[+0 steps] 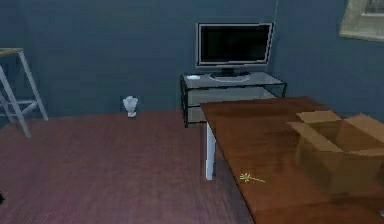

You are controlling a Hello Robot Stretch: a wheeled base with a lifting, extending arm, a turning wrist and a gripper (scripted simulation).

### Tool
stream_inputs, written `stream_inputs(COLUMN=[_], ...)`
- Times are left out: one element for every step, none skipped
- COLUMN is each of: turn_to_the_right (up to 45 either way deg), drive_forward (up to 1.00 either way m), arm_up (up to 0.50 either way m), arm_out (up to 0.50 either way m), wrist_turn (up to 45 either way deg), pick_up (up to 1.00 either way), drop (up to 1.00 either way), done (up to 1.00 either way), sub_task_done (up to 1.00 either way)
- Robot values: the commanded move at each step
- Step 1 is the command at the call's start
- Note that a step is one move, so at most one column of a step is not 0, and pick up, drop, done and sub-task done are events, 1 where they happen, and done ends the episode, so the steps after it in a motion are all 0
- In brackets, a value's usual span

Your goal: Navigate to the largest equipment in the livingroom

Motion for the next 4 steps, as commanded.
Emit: stream_inputs(turn_to_the_right=[-45.0,-45.0,-9.0,0.0], drive_forward=[0.0,0.0,0.0,0.1], arm_up=[0.0,0.0,0.0,0.0], arm_out=[0.0,0.0,0.0,0.0], wrist_turn=[0.0,0.0,0.0,0.0], pick_up=[0.0,0.0,0.0,0.0], drop=[0.0,0.0,0.0,0.0], done=[0.0,0.0,0.0,0.0], sub_task_done=[0.0,0.0,0.0,0.0])
